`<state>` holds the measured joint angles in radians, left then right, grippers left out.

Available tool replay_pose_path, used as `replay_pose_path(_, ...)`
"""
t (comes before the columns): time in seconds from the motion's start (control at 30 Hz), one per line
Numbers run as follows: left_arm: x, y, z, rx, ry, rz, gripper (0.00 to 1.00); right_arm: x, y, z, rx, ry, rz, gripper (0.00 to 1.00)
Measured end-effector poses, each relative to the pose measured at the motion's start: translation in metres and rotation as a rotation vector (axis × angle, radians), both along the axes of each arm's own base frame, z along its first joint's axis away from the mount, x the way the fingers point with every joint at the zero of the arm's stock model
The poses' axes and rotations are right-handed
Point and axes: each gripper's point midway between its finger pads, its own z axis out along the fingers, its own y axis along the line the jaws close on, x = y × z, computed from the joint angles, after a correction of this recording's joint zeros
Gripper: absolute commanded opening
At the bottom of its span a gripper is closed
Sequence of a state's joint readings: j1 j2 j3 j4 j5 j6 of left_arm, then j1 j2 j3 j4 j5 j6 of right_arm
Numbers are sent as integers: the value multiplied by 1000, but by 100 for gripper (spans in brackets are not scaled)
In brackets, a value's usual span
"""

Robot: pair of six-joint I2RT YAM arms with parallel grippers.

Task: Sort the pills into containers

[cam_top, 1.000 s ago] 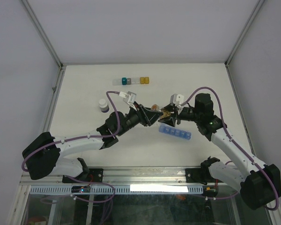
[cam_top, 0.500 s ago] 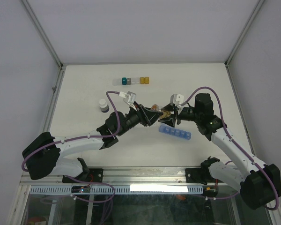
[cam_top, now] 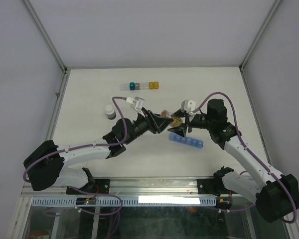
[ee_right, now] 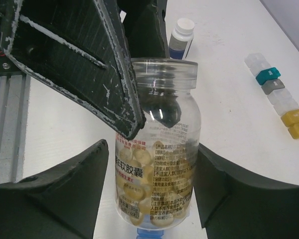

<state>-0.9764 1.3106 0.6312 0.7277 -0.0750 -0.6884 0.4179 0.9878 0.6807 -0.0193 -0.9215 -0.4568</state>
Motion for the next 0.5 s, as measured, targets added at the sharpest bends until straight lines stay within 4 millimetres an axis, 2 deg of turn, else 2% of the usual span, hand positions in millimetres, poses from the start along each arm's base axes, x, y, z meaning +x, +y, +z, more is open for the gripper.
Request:
replay_pose_path(0.2,0,0,1,-5,2,1,7,0,1,2,8,7,-3,67)
replay_pose_path(0.3,1,-1,1,-8,0,1,7,1,1,3,12,5,-6,61)
replay_pose_path(0.4,1,-1,1,-10,2,-1,7,3,0,3,12,5,-16,48)
replay_pose_path(0.5,-1,-2,0,-9,3,-4,12,4,-1,3,10,11,-29,25)
